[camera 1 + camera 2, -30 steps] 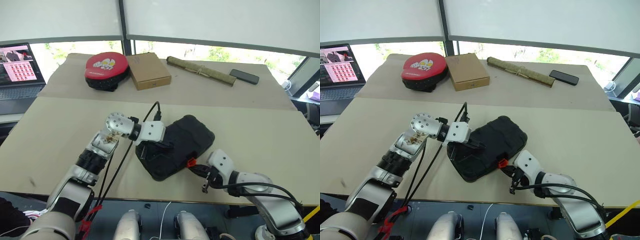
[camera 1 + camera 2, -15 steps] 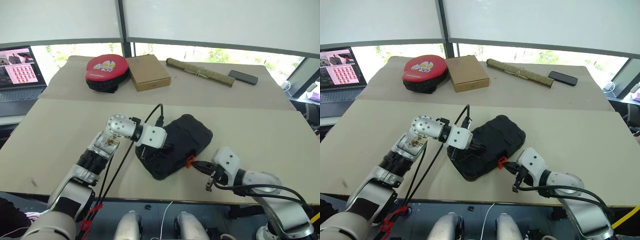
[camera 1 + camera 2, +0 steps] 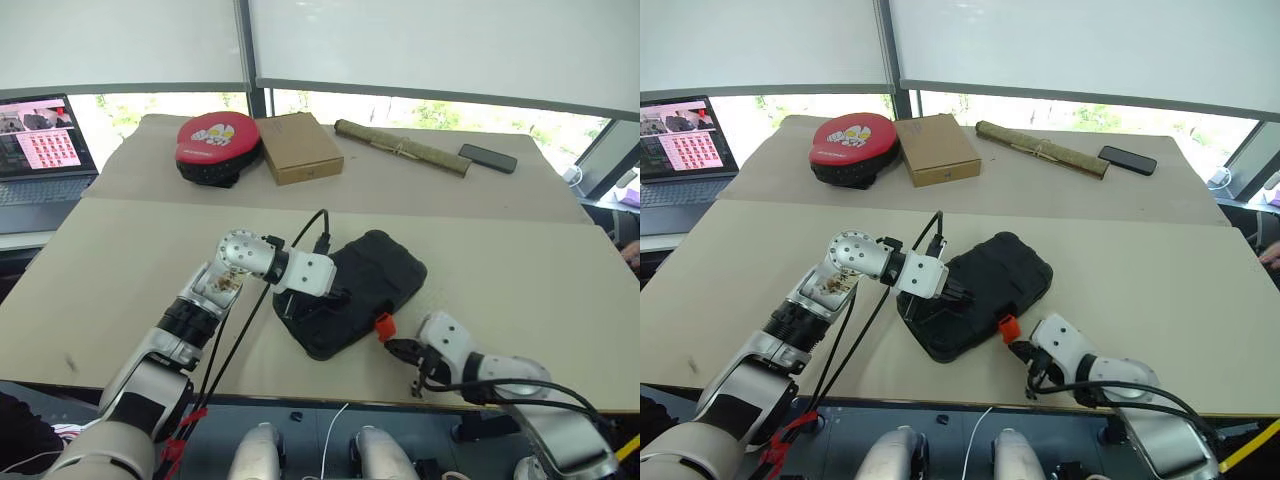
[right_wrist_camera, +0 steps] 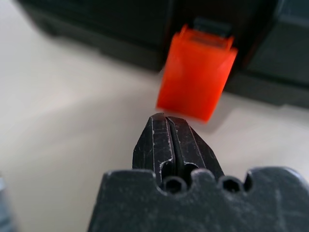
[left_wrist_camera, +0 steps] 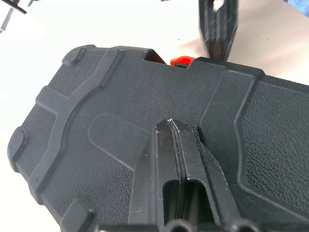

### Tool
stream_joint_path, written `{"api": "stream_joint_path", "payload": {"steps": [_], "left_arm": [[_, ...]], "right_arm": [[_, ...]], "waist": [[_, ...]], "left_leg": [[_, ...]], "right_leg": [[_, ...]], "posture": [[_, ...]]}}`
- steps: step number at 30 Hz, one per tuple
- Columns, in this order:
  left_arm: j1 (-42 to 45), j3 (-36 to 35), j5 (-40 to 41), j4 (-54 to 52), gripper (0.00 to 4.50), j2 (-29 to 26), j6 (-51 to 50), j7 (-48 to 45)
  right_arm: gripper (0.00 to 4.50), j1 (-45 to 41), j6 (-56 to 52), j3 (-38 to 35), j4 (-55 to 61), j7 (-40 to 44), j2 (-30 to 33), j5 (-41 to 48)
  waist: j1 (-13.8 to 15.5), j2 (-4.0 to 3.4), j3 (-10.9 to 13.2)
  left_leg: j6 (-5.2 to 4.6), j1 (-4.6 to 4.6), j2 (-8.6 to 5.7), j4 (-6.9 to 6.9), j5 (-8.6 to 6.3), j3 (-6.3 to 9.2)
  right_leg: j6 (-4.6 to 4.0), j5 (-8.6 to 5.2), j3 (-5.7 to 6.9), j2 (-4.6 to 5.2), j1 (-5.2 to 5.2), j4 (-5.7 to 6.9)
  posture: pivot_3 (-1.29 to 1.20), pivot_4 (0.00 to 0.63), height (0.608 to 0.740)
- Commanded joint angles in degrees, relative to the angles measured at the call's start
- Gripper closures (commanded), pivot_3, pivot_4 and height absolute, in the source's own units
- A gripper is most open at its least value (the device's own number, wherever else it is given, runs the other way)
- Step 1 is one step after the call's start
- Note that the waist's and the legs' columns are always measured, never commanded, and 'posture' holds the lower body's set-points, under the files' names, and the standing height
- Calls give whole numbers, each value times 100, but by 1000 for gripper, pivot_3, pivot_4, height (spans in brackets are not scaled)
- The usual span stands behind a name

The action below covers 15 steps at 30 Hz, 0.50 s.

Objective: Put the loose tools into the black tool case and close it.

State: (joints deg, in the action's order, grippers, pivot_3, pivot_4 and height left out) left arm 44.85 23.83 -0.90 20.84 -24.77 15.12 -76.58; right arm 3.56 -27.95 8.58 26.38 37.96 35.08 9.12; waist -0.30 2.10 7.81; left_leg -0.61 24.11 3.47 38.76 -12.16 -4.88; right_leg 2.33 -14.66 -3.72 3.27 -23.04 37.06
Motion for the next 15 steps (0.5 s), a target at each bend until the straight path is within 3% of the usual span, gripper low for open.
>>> {"api": "stream_joint_path", "payload": {"steps": [1,7,15], "left_arm": [[-60,267,-259,252,4480,-17,-37,-121],[3,298,-293,347,4480,85,-15,-97],[1,501,-594,560,4480,202,488,-13]], "right_arm": [[4500,-241,175,29,-111,-181,-186,-106],[4500,-344,362,23,-202,-166,-353,-143],[4500,-125,452,-608,474,-136,-467,335]], "waist": [[-3,-1,0],[-22,1,-2],[12,-2,-3]], "left_leg": [[0,1,0,0,0,-1],[0,-1,0,0,0,-1],[-1,0,-3,1,1,-2]], "right_leg": [[0,0,0,0,-1,0],[0,1,0,0,0,0],[-1,1,-4,3,0,0]], "posture": [[0,150,740],[0,150,740],[0,150,740]]}}
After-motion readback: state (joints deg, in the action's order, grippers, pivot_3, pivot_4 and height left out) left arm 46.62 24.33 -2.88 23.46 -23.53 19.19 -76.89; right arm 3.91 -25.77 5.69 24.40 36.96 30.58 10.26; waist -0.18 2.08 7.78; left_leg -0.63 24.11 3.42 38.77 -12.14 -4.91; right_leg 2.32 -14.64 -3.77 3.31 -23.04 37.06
